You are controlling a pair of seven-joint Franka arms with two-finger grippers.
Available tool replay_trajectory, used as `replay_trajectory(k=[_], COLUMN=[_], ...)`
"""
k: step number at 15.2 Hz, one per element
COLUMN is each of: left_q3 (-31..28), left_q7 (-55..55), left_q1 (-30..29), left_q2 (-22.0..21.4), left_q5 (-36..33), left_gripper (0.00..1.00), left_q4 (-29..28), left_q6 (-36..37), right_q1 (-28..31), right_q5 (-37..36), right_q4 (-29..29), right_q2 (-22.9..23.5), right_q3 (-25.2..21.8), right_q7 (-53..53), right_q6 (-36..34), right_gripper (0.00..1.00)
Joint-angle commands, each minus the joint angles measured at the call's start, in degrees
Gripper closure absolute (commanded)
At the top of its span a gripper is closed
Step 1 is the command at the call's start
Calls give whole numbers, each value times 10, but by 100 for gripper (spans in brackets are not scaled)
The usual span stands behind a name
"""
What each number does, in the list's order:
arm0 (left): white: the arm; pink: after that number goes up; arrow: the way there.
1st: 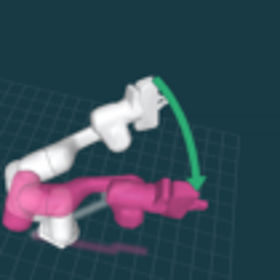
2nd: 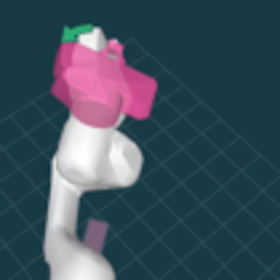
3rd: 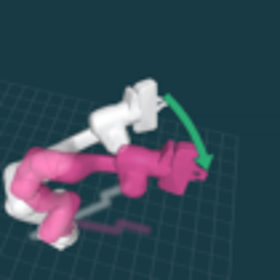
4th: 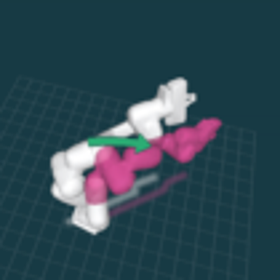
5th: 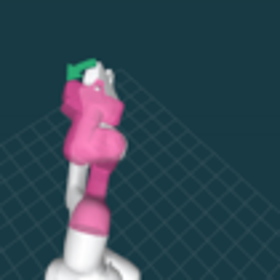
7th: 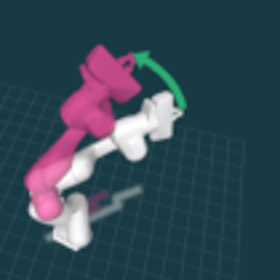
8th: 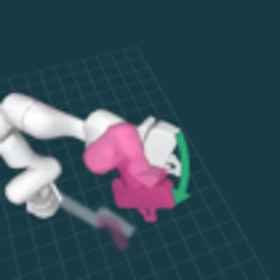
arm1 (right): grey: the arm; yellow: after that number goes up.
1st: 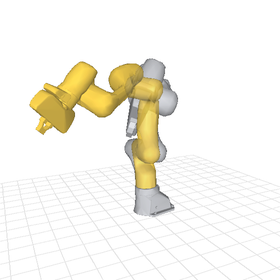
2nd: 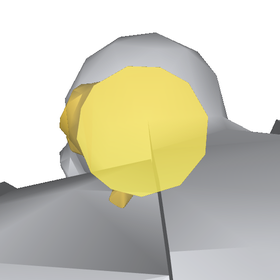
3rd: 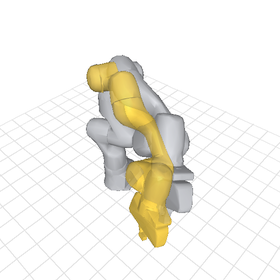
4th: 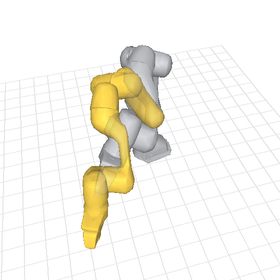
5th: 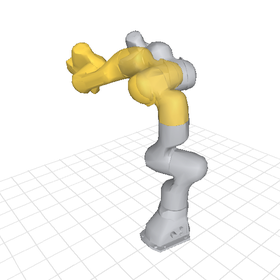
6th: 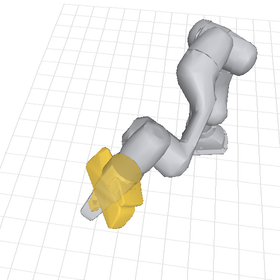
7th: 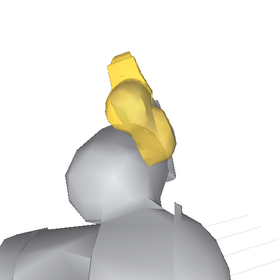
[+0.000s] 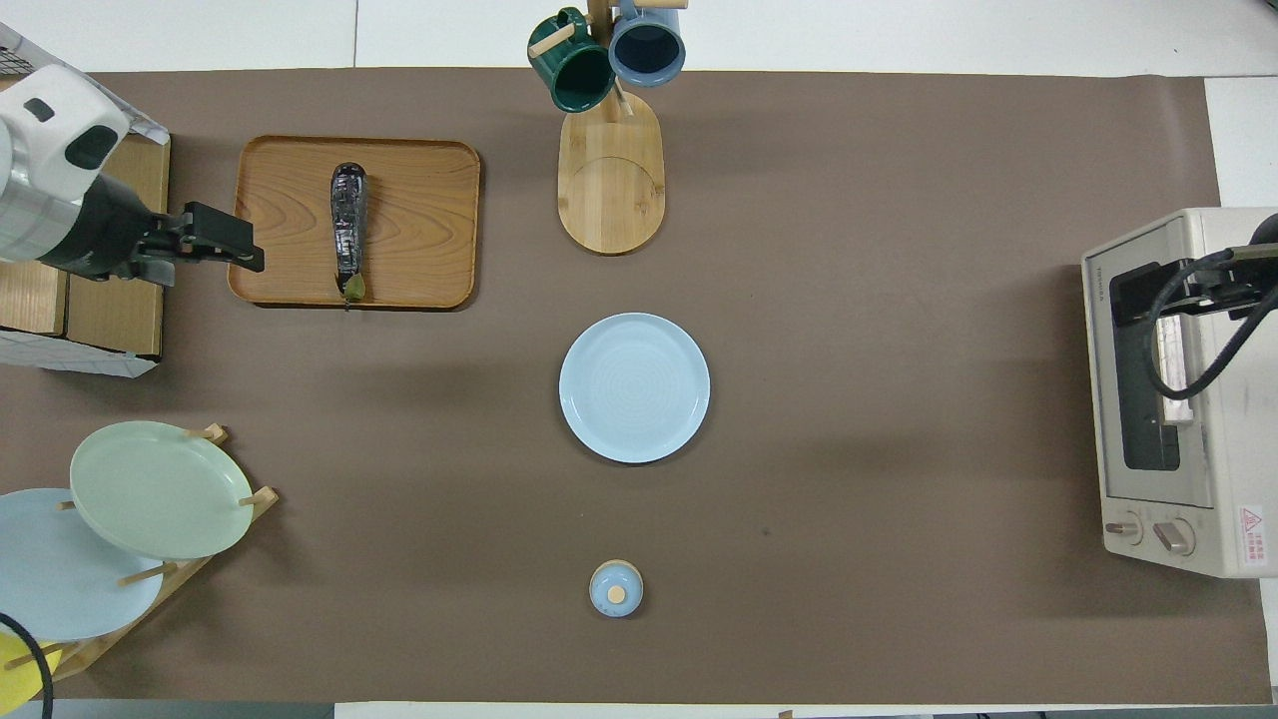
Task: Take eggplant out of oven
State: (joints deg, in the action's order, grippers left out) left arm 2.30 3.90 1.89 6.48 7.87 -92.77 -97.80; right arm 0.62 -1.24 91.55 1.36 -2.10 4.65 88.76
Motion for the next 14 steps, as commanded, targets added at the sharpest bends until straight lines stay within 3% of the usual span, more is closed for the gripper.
replay_trajectory(k=[1,4,8,14], left_q3=[1,1,2,4], left_q7=[3,-2,-3,-9], left_q1=[-2,-2,6,14], left_q2=[-58,-95,-122,-93], left_q5=[-29,-30,-43,-94], left_gripper=[0,0,0,0], left_q4=[-15,-30,-79,-10], left_q6=[52,89,85,134], right_q1=[7,7,8,7], right_q5=[9,9,9,9], right_q4=[6,6,6,6], right_q2=[-8,-8,-8,-8], right_q3=[3,3,3,3], right_q7=[-10,-11,-11,-11], right_q6=[0,5,5,6], right_gripper=[0,0,0,0])
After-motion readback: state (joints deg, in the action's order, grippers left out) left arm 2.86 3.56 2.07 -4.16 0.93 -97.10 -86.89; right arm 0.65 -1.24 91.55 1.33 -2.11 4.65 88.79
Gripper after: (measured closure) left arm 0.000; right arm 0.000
